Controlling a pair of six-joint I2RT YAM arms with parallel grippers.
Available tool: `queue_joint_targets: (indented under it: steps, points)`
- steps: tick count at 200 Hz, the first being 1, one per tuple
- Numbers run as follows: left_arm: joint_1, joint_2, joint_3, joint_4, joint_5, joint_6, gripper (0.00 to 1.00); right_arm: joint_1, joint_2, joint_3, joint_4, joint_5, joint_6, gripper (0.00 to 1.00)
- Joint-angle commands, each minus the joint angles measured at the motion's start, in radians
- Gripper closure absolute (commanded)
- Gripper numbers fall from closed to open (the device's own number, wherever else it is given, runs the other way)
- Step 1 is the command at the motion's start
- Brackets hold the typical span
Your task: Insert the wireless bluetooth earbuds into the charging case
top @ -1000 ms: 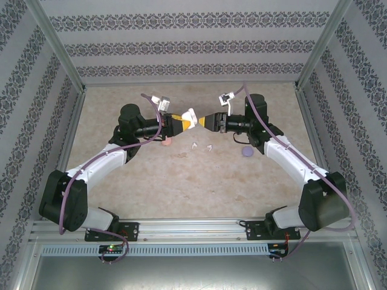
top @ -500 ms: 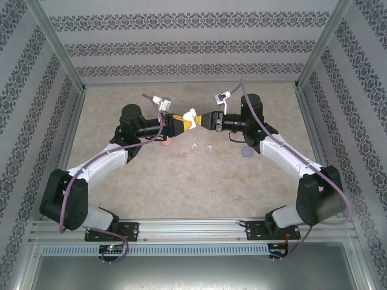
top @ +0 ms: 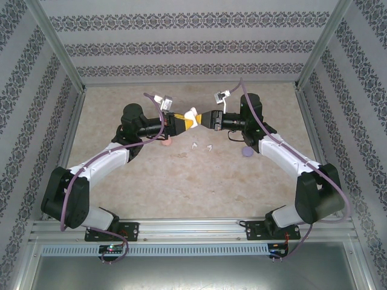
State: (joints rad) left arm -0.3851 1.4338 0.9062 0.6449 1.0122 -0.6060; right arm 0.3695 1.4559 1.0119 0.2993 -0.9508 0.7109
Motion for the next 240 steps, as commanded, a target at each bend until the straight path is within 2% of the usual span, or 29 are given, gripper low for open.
queue_joint_targets:
  steps: [1, 33, 40, 49, 57, 72, 98, 111, 137, 174, 218, 240]
  points:
    - [-0.017, 0.006, 0.025, 0.07, 0.016, -0.002, 1.0, 0.012, 0.01, 0.023, 0.058, -0.025, 0.012, 0.82]
    - [-0.018, 0.014, 0.021, 0.058, -0.003, 0.002, 1.0, 0.012, 0.006, 0.029, 0.057, -0.022, 0.015, 1.0]
    - [-0.018, 0.013, 0.018, 0.05, -0.012, 0.007, 1.0, 0.011, 0.004, 0.03, 0.054, -0.021, 0.015, 1.0]
    - [-0.019, 0.013, 0.016, 0.034, -0.029, 0.014, 0.95, 0.011, 0.003, 0.032, 0.047, -0.016, 0.013, 1.0]
    - [-0.018, 0.015, 0.015, 0.021, -0.038, 0.021, 0.9, 0.011, 0.004, 0.037, 0.034, -0.01, 0.008, 1.0]
    - [-0.017, 0.014, 0.015, -0.024, -0.076, 0.041, 0.69, 0.006, 0.008, 0.045, 0.001, 0.009, -0.007, 1.0]
    - [-0.006, -0.008, 0.009, -0.104, -0.142, 0.09, 0.41, -0.019, 0.025, 0.049, -0.05, 0.045, -0.028, 1.0]
    - [0.012, -0.031, 0.007, -0.145, -0.155, 0.11, 0.32, -0.038, 0.03, 0.046, -0.08, 0.066, -0.045, 1.0]
    - [0.049, -0.09, 0.034, -0.326, -0.162, 0.221, 0.23, -0.071, 0.042, 0.061, -0.172, 0.09, -0.113, 1.0]
    - [0.076, -0.098, 0.166, -0.688, -0.135, 0.451, 0.18, -0.082, 0.069, 0.134, -0.373, 0.137, -0.302, 1.0]
    - [0.087, 0.033, 0.403, -1.104, -0.032, 0.712, 0.15, -0.063, 0.098, 0.255, -0.645, 0.188, -0.591, 1.0]
    - [0.089, 0.105, 0.51, -1.253, 0.016, 0.807, 0.18, -0.058, 0.095, 0.287, -0.718, 0.193, -0.675, 1.0]
